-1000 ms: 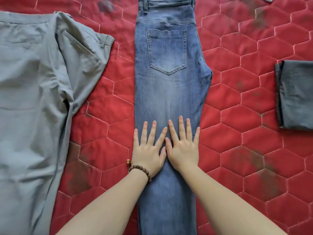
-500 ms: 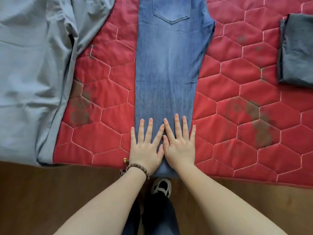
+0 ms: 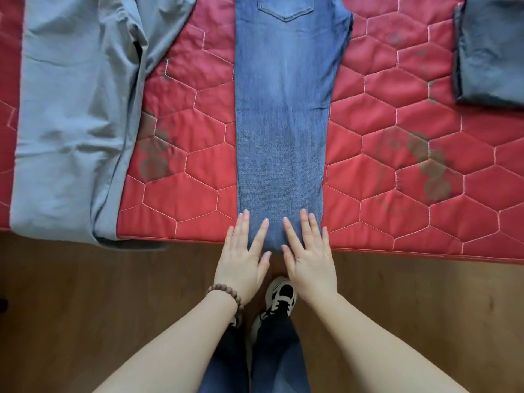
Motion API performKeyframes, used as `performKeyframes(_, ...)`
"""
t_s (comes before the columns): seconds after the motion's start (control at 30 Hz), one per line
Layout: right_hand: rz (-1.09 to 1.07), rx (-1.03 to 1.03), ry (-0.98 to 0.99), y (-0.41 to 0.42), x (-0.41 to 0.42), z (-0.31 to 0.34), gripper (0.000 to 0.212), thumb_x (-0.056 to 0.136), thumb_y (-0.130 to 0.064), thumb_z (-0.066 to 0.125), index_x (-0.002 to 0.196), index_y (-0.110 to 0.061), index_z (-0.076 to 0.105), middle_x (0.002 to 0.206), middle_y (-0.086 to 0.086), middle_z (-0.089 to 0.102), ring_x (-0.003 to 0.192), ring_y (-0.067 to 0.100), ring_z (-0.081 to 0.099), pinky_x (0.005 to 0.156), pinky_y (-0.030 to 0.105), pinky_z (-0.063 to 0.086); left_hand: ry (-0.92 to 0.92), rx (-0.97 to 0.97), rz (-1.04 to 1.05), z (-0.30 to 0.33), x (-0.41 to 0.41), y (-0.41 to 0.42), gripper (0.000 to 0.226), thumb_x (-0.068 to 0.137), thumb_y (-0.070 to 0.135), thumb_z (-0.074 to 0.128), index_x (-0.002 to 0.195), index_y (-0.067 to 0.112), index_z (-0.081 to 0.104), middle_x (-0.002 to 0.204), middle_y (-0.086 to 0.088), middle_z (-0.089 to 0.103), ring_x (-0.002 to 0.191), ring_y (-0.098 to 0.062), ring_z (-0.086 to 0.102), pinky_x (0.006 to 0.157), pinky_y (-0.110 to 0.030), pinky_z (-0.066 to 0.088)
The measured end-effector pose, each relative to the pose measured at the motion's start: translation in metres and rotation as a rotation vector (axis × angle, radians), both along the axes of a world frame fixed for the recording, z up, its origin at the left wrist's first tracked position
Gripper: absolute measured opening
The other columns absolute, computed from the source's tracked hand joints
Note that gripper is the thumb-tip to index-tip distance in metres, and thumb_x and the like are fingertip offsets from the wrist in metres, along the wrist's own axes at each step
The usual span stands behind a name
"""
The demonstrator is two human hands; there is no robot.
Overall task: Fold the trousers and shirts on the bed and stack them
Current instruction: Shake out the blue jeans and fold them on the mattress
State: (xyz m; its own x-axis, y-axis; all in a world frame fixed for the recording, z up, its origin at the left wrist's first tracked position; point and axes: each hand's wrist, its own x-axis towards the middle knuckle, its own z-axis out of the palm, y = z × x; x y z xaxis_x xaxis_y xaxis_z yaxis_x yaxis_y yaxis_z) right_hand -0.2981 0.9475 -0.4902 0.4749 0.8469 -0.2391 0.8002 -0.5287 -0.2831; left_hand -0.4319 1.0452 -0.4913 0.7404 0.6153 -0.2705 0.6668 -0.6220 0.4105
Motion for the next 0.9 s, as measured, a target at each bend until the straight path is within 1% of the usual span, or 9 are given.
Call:
performKeyframes(0.1,-0.320,0.105,0.084,-0.001,0.012,0.012,0.061,0.093,-0.020,0.056,0.149,-0.014,0.032,0.156,0.011,0.027,0.143,0.030,0.026,0.117,0.044,0.024,-0.108,-0.152,0.312,0.015,0.009,0.018,0.063,0.094,0.020,0.055,0.148,0.002,0.027,0.151,-0.021,0.030,0.139,-0.035,0.030,0.116,-0.039,0.023)
performKeyframes(0.2,-0.517,0.113,0.225,0.002,0.015,0.020,0.063,0.092,-0.016,0.058,0.149,-0.011,0.031,0.142,0.008,0.044,0.127,0.026,0.038,0.107,0.036,0.032,-0.158,-0.192,0.430,0.022,0.023,0.021,0.061,0.092,0.010,0.056,0.146,-0.002,0.029,0.133,-0.020,0.046,0.121,-0.034,0.043,0.107,-0.038,0.032)
performKeyframes(0.27,-0.605,0.129,0.316,0.006,0.012,0.022,0.058,0.091,-0.013,0.058,0.145,-0.013,0.037,0.128,0.007,0.049,0.118,0.024,0.043,0.099,0.035,0.037,-0.143,-0.255,0.542,0.024,0.028,0.018,0.055,0.091,0.012,0.056,0.142,0.000,0.036,0.125,-0.017,0.049,0.114,-0.031,0.048,0.098,-0.037,0.038)
performKeyframes(0.37,-0.716,0.097,0.387,0.011,0.012,0.023,0.040,0.089,-0.014,0.058,0.128,-0.014,0.050,0.107,0.004,0.053,0.107,0.027,0.050,0.090,0.040,0.043,-0.078,-0.295,0.646,0.021,0.031,0.016,0.029,0.092,0.023,0.057,0.114,0.005,0.054,0.109,-0.012,0.060,0.102,-0.030,0.056,0.084,-0.036,0.041)
performKeyframes(0.5,-0.744,0.113,0.424,0.010,0.018,0.022,0.006,0.091,-0.018,0.060,0.094,-0.015,0.055,0.088,0.001,0.055,0.092,0.027,0.053,0.077,0.035,0.040,-0.117,-0.257,0.646,0.022,0.035,0.015,0.025,0.090,0.029,0.062,0.095,0.005,0.055,0.089,-0.006,0.059,0.085,-0.028,0.055,0.069,-0.032,0.036)
performKeyframes(0.57,-0.727,0.145,0.416,0.009,0.019,0.022,0.010,0.091,-0.018,0.060,0.085,-0.014,0.053,0.087,0.001,0.058,0.088,0.024,0.053,0.076,0.034,0.040,-0.164,-0.236,0.673,0.023,0.035,0.012,0.022,0.089,0.026,0.064,0.094,0.007,0.054,0.084,-0.002,0.055,0.080,-0.026,0.053,0.066,-0.028,0.032)
performKeyframes(0.7,-0.805,0.262,0.539,0.004,0.017,0.029,0.012,0.092,-0.017,0.059,0.083,-0.014,0.052,0.075,-0.008,0.059,0.070,0.002,0.054,0.062,0.011,0.039,-0.239,-0.235,0.770,0.027,0.031,0.008,0.024,0.087,0.023,0.065,0.104,0.016,0.048,0.075,0.001,0.059,0.071,-0.026,0.057,0.064,-0.031,0.038)
performKeyframes(0.77,-0.820,0.305,0.596,0.002,0.018,0.031,0.011,0.091,-0.017,0.061,0.083,-0.015,0.053,0.074,-0.009,0.058,0.068,-0.006,0.054,0.060,0.006,0.038,-0.261,-0.221,0.795,0.030,0.029,0.009,0.029,0.086,0.022,0.065,0.108,0.022,0.045,0.070,0.006,0.057,0.067,-0.024,0.057,0.063,-0.031,0.040)
performKeyframes(0.9,-0.854,0.351,0.703,0.000,0.020,0.033,0.011,0.089,-0.019,0.064,0.086,-0.026,0.056,0.080,-0.001,0.064,0.071,0.005,0.056,0.063,0.019,0.044,-0.227,-0.185,0.769,0.034,0.025,0.011,0.035,0.084,0.029,0.068,0.109,0.028,0.043,0.070,0.009,0.055,0.066,-0.021,0.057,0.063,-0.032,0.043)
